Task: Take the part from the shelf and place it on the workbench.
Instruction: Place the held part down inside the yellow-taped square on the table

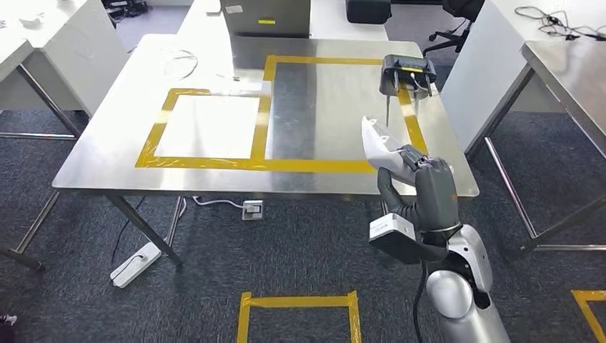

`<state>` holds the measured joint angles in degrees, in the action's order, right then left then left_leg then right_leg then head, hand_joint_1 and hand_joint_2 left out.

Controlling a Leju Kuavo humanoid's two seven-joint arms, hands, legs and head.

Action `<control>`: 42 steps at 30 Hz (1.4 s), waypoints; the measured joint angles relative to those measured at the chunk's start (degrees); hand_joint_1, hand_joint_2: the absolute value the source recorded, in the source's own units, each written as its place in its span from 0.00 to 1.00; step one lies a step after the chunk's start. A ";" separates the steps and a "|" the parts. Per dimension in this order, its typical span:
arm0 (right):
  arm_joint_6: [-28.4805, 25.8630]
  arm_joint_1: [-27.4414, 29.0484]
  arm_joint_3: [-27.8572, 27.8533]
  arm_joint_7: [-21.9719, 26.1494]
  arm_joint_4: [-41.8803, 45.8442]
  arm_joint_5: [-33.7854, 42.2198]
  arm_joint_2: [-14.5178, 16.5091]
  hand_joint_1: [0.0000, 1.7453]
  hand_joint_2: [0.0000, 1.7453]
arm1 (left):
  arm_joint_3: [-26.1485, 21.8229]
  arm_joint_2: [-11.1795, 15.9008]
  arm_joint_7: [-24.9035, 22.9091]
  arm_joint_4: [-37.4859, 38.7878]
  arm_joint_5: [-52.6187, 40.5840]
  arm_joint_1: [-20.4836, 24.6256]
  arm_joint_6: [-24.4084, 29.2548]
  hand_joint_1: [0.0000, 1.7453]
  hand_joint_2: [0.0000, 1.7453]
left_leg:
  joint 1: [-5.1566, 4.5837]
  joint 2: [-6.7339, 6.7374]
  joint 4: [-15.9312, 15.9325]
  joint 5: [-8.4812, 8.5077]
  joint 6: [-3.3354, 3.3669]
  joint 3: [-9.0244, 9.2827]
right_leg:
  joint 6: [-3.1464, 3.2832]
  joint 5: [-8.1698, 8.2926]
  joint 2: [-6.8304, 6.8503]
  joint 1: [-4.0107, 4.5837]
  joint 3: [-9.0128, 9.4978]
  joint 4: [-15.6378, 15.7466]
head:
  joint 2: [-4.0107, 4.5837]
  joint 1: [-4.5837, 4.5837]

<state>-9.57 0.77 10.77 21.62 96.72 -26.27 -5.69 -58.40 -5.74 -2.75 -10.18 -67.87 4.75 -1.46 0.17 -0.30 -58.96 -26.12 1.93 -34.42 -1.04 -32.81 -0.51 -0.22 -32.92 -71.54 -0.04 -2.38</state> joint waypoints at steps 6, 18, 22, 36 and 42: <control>0.38 -0.16 0.08 -0.60 -0.21 -0.30 -0.01 1.00 1.00 | 0.00 -0.02 0.02 0.04 0.00 -0.35 0.00 0.00 1.00 | -0.05 -0.39 0.07 -5.56 -0.25 6.33 | 0.21 -1.14 0.26 0.02 -7.36 5.07 | 0.00 -0.08; 2.81 -5.67 0.27 -1.93 -2.89 -1.11 0.33 1.00 1.00 | 0.12 -0.22 -0.27 0.04 -0.48 0.55 -0.03 0.00 1.00 | 0.02 -0.11 -16.69 -12.67 -3.51 -4.25 | 3.07 4.32 0.00 -0.22 1.53 13.10 | 0.00 0.73; 4.63 -8.66 0.27 -2.56 -6.63 -0.72 0.60 1.00 1.00 | 0.14 -0.15 -0.68 0.08 -1.13 0.21 -0.21 0.00 1.00 | 0.40 0.26 -6.05 -4.77 -3.61 -5.92 | 2.26 0.77 -0.34 -0.58 5.71 12.77 | 0.00 0.83; 6.96 -30.79 0.32 -3.75 -44.21 -2.29 1.40 0.00 0.00 | 1.99 -0.44 -0.40 0.07 -3.13 2.59 -2.81 0.00 1.00 | 0.37 -0.14 -1.98 1.56 -0.46 -3.54 | 0.19 -0.15 0.26 -0.15 -3.50 2.38 | 0.00 0.61; 6.47 -34.27 0.36 -2.86 -51.91 -2.74 2.75 0.00 0.00 | 2.04 -0.41 -0.87 0.04 -2.53 2.44 -1.70 0.00 0.25 | -0.01 -0.32 -1.59 0.81 -1.24 -2.69 | 0.66 4.22 0.20 0.37 -0.48 12.03 | 0.00 0.74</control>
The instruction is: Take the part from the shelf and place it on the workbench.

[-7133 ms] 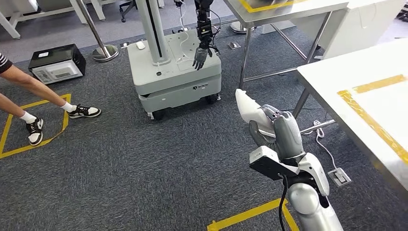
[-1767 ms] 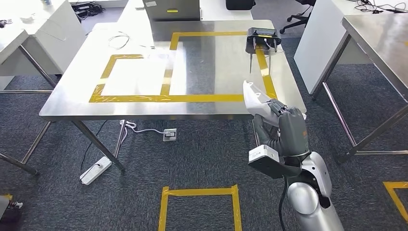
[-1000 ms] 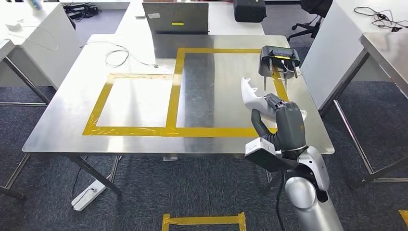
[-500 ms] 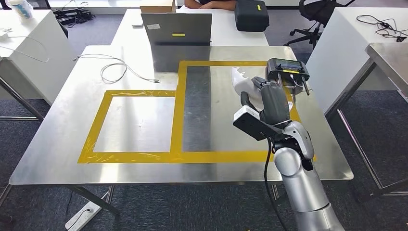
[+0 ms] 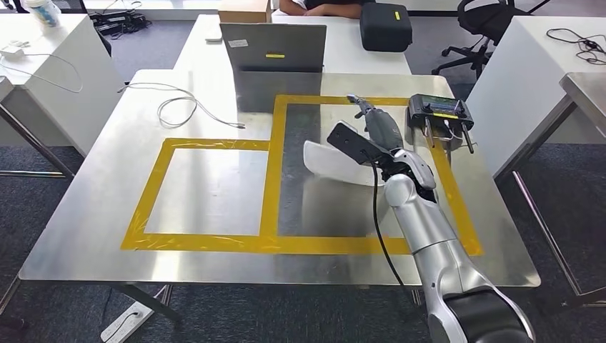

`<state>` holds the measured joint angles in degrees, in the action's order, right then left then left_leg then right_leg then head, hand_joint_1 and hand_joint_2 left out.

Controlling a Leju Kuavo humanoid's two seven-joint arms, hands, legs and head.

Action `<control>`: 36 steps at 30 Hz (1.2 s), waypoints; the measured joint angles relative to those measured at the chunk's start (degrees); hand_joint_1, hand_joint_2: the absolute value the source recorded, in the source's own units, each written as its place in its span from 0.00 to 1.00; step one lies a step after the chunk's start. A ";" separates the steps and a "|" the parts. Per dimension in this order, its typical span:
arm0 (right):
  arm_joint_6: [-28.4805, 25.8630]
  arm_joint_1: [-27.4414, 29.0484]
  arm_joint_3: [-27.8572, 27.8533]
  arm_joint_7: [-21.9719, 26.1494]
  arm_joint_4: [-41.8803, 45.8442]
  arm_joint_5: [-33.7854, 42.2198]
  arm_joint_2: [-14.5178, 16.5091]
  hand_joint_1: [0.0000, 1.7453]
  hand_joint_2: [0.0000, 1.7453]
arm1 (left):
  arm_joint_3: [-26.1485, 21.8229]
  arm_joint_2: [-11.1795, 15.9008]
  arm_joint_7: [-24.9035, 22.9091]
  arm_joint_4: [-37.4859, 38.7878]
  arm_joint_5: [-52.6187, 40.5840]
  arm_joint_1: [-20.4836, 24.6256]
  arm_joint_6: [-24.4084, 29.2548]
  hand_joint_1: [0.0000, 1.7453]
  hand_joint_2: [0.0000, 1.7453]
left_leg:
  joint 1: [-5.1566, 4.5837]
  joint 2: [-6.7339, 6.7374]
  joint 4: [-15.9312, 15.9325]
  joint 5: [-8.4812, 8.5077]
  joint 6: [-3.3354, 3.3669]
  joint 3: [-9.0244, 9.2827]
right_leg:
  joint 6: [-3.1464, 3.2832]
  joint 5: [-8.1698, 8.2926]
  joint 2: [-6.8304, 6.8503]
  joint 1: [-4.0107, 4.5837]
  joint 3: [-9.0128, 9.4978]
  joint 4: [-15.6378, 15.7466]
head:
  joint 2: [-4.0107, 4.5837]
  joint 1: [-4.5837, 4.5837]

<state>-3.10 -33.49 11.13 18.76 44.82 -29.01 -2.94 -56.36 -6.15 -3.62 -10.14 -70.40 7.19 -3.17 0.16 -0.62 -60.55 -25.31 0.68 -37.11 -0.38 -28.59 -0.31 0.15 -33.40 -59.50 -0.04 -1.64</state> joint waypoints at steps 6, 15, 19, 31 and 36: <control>-0.94 -1.13 0.00 0.01 -2.61 -0.54 0.84 0.00 0.00 | -0.01 0.10 -1.52 0.05 1.14 -0.59 1.46 0.00 0.00 | 0.02 0.02 0.59 0.33 -0.58 0.51 | 0.43 -0.01 -0.09 -0.02 0.10 0.03 | 0.00 0.02; -2.88 5.02 -0.46 2.38 9.26 2.75 0.70 0.00 0.00 | -0.01 0.42 -1.08 0.04 1.18 -1.62 2.06 0.00 0.00 | 0.11 0.17 1.68 0.72 0.31 1.21 | -0.25 -0.79 -0.13 -0.31 0.38 -0.19 | 0.00 -0.05; -3.41 10.28 -1.07 1.22 19.62 3.83 0.16 0.00 0.00 | -0.01 0.36 -0.69 0.04 0.65 -1.60 2.08 0.00 0.00 | 0.62 0.47 2.71 1.31 0.73 1.54 | -1.29 -7.60 -0.04 -0.67 -4.22 -11.43 | 0.00 -0.36; -6.04 19.74 -1.65 4.11 38.31 6.36 -1.61 0.00 0.00 | -0.03 0.21 -0.95 0.14 0.79 -2.41 2.78 0.00 0.00 | 1.51 0.52 0.00 0.63 -3.25 -1.13 | 0.87 -0.25 -0.01 -1.45 1.17 0.05 | 0.00 -0.46; -7.30 23.77 -1.64 5.10 43.44 6.38 -1.65 0.00 0.00 | -0.03 0.11 -0.84 0.22 0.76 -2.78 3.06 0.00 0.00 | 1.20 0.55 -14.87 -9.18 -3.23 -4.37 | 1.82 2.18 0.09 -0.89 -1.82 0.07 | 0.00 -0.32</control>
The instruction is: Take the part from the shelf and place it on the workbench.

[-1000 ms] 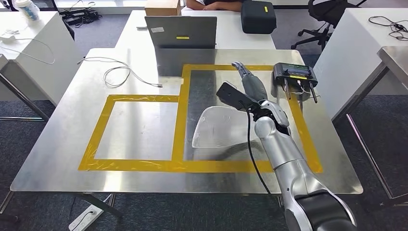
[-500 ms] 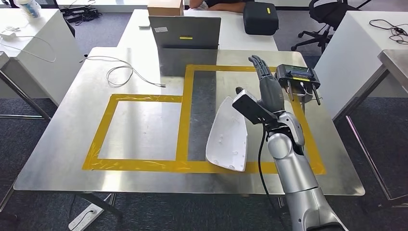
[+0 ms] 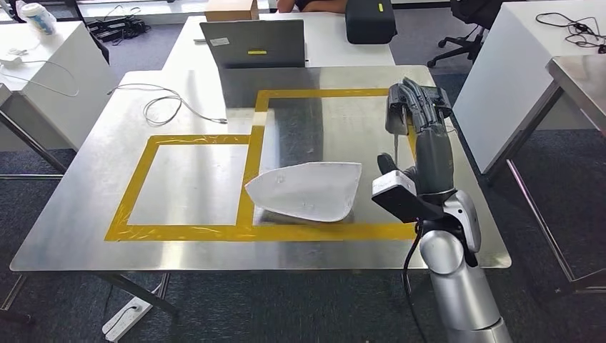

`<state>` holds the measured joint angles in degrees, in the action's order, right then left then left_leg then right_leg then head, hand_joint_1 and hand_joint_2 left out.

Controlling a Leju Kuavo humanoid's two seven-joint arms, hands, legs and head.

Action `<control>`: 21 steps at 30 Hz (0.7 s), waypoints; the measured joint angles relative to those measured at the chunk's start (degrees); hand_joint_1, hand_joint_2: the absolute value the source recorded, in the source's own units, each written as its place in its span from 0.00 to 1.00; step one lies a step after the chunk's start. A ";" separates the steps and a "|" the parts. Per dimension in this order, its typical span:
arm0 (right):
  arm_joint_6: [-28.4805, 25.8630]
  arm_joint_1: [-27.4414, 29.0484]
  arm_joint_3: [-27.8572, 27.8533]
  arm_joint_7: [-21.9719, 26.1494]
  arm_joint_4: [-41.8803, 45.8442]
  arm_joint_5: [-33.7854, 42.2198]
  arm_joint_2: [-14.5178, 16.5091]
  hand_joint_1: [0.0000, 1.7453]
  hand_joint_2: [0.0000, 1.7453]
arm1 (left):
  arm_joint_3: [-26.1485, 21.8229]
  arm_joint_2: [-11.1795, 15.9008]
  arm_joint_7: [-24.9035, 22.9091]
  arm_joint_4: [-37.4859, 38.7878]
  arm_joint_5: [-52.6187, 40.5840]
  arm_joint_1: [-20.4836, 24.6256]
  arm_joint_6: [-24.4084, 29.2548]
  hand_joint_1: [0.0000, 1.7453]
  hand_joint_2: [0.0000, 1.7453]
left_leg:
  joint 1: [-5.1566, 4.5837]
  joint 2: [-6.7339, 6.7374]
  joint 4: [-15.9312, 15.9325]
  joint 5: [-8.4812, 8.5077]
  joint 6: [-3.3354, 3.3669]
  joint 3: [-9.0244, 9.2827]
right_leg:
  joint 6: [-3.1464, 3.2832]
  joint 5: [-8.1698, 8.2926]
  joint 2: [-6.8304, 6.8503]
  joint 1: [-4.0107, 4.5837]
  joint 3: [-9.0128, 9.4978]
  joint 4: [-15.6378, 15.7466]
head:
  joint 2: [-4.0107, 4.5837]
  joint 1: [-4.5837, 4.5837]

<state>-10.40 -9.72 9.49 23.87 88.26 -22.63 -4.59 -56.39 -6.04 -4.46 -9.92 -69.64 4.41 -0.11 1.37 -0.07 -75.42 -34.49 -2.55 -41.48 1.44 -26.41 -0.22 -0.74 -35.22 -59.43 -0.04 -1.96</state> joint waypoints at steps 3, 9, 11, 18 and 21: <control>-0.69 1.62 0.00 0.46 2.35 -0.21 0.00 0.00 0.00 | 0.00 -0.03 -0.13 -0.01 -0.20 0.15 0.02 0.00 0.00 | -0.58 -0.04 7.02 2.70 1.30 6.80 | -0.13 1.44 -0.03 0.42 -1.64 -0.04 | 0.00 -0.02; -1.92 4.24 0.08 1.07 6.54 -0.78 -0.02 0.00 0.00 | 0.02 -0.29 -0.13 -0.10 -0.39 0.96 0.01 0.00 0.00 | -1.62 -0.01 17.44 4.22 3.26 12.61 | -2.10 3.48 0.05 0.31 -2.11 0.55 | 0.00 0.18; -2.09 4.95 0.11 1.09 7.60 -1.10 -0.08 0.00 0.00 | 0.02 -0.42 -0.16 -0.14 -0.42 1.02 0.01 0.00 0.00 | -1.30 0.32 17.97 5.63 4.13 11.69 | -2.64 0.23 -0.04 0.28 -3.29 -2.14 | 0.00 0.07; 1.27 6.22 0.15 1.90 8.53 1.68 -0.13 0.00 0.00 | 0.01 -0.66 -0.17 -0.17 -0.39 0.94 0.00 0.00 0.00 | -1.29 0.82 17.10 9.77 4.20 6.08 | -3.34 -4.49 0.01 0.08 -0.11 -10.19 | 0.00 -0.05; 2.05 6.46 0.19 3.17 8.88 3.08 -0.39 0.00 0.00 | 0.01 -0.67 -0.21 -0.17 -0.31 0.81 0.05 0.00 0.00 | -1.38 0.74 16.41 10.89 3.45 4.82 | -2.40 -4.61 0.00 0.40 6.85 0.05 | 0.00 -0.08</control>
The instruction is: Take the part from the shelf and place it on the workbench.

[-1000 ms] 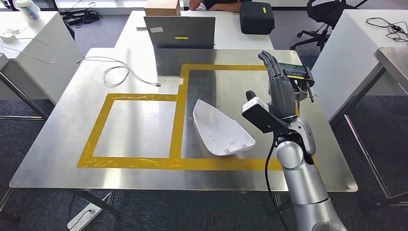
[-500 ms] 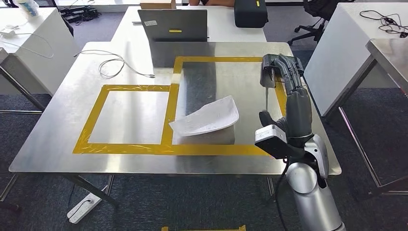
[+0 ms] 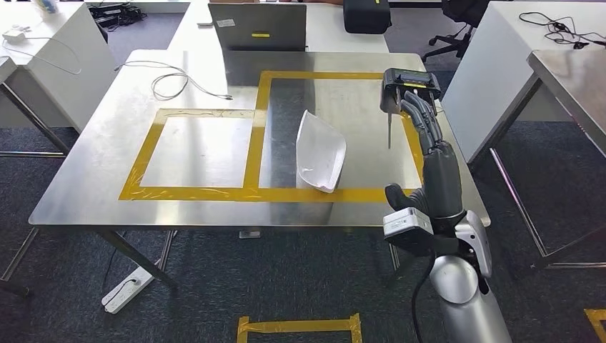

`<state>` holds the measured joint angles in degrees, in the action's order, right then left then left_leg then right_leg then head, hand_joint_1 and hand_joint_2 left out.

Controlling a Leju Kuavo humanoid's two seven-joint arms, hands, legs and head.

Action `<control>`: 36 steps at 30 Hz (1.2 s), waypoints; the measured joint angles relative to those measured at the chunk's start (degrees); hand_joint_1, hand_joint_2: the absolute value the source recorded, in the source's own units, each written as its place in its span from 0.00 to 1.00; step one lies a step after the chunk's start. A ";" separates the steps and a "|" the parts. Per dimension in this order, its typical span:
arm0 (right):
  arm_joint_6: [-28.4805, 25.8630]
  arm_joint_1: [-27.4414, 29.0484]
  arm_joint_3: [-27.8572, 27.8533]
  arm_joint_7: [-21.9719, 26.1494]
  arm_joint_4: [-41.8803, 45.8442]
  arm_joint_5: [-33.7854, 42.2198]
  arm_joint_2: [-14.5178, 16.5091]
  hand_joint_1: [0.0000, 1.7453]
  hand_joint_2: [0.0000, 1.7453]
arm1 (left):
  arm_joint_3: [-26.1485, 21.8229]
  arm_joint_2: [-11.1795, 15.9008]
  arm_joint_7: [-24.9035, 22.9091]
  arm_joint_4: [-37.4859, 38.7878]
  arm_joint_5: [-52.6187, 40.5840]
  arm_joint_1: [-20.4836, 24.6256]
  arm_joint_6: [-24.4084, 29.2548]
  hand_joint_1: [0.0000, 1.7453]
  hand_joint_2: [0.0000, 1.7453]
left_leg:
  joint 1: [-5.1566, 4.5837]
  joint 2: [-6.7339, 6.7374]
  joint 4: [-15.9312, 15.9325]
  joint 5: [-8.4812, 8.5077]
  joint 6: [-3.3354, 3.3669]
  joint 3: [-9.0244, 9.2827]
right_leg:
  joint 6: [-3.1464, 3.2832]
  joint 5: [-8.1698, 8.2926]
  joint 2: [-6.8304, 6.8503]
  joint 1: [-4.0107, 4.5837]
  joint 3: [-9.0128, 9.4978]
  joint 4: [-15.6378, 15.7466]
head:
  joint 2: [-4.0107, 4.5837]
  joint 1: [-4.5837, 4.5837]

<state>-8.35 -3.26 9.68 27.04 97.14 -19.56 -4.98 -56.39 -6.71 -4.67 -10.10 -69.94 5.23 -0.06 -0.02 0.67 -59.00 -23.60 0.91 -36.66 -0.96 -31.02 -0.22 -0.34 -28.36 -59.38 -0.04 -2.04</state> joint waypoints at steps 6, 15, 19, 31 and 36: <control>0.46 0.26 0.19 1.25 0.23 1.63 -0.46 0.00 0.00 | -0.01 0.02 0.11 0.03 0.04 -0.53 0.27 0.00 0.00 | 0.28 -0.51 -4.28 -4.04 -2.08 -2.27 | 2.52 2.55 0.32 -0.18 -1.78 2.19 | 0.00 -0.10; 1.10 0.96 0.27 0.96 0.23 2.33 -0.48 0.00 0.00 | -0.01 0.04 0.06 0.00 -0.04 -0.33 0.21 0.00 0.00 | 0.76 -0.54 -11.07 -5.68 -2.79 1.99 | 1.82 6.91 0.40 -0.41 -7.64 1.44 | 0.00 0.01; 1.33 0.50 0.44 1.17 0.22 2.43 -0.51 0.00 0.00 | 0.00 -0.01 0.30 0.02 -0.06 -0.10 0.09 0.00 0.00 | 0.51 -0.74 -3.26 -6.83 -1.89 6.89 | 0.68 8.31 0.39 -0.43 -8.51 1.18 | 0.00 0.03; 2.37 -1.22 1.81 1.87 -1.84 3.19 -1.10 0.00 0.00 | -0.01 -0.11 0.70 0.21 -0.11 -0.34 -0.04 0.00 0.00 | -0.68 -0.22 -0.01 -0.90 1.11 0.58 | 0.59 0.73 0.30 0.44 -2.63 -4.16 | 0.00 -0.16; 2.29 -1.73 1.97 1.71 -2.00 3.22 -1.13 0.00 0.00 | -0.01 0.06 0.46 0.26 -0.12 -0.69 -0.03 0.00 0.00 | -0.44 -0.27 0.73 1.11 -0.62 -0.15 | 2.30 1.56 0.43 1.03 -0.02 2.94 | 0.00 -0.62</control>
<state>-6.06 -5.00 11.64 28.75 95.14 -16.33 -6.11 -56.39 -6.65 -4.21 -9.84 -70.06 4.53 -0.09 -0.46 0.40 -58.27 -22.49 0.29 -36.81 1.35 -29.46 0.21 0.68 -28.39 -56.43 -0.04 -2.66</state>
